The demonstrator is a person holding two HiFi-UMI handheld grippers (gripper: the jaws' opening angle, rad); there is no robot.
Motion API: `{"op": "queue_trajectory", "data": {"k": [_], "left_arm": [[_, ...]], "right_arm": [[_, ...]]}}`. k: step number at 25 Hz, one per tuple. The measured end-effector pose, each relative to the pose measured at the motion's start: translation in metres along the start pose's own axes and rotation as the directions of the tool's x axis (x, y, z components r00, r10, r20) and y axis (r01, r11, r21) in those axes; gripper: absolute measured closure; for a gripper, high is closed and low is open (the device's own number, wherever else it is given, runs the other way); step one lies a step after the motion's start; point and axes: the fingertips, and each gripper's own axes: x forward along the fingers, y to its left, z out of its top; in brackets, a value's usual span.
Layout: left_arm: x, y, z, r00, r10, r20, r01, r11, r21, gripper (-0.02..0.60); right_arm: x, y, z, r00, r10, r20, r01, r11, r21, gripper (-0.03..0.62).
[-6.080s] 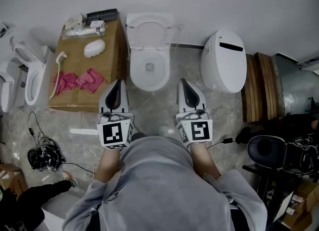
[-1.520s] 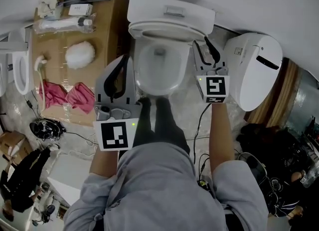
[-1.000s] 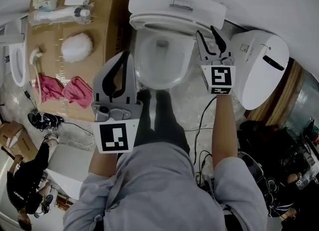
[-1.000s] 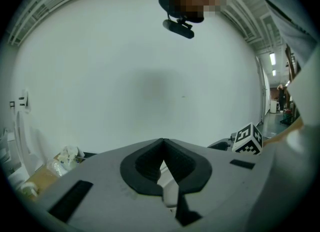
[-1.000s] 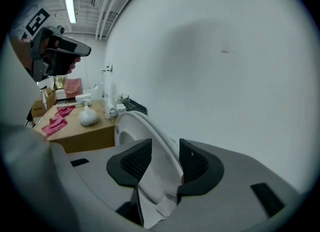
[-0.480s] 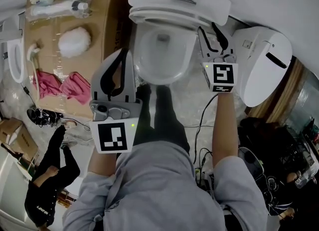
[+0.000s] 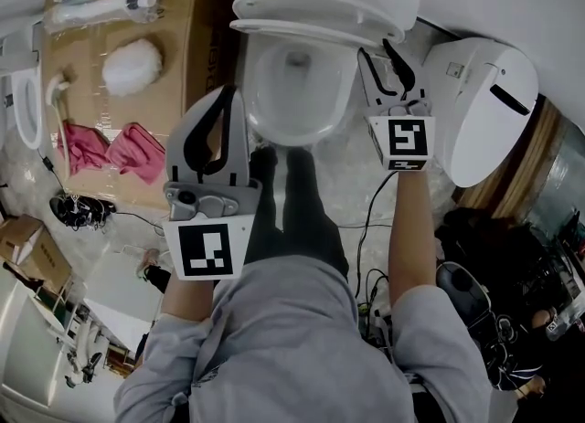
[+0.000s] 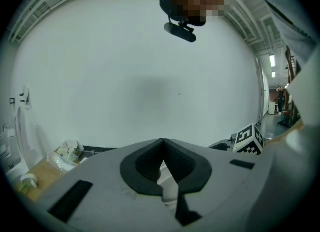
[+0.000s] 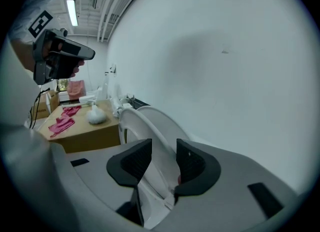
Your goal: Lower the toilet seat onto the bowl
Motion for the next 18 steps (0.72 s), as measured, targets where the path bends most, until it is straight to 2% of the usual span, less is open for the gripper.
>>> {"op": "queue_trajectory", "data": {"k": [18], "left_arm": [[-0.041,-0.026,-0.019,1.0,-0.012,-0.004,0.012,1.0,0.007,0.583]], "right_arm": [[-0.044,0.04,-0.033,0.999,0.045,-0.022,-0.045,0.999,0.012,0.462]]}}
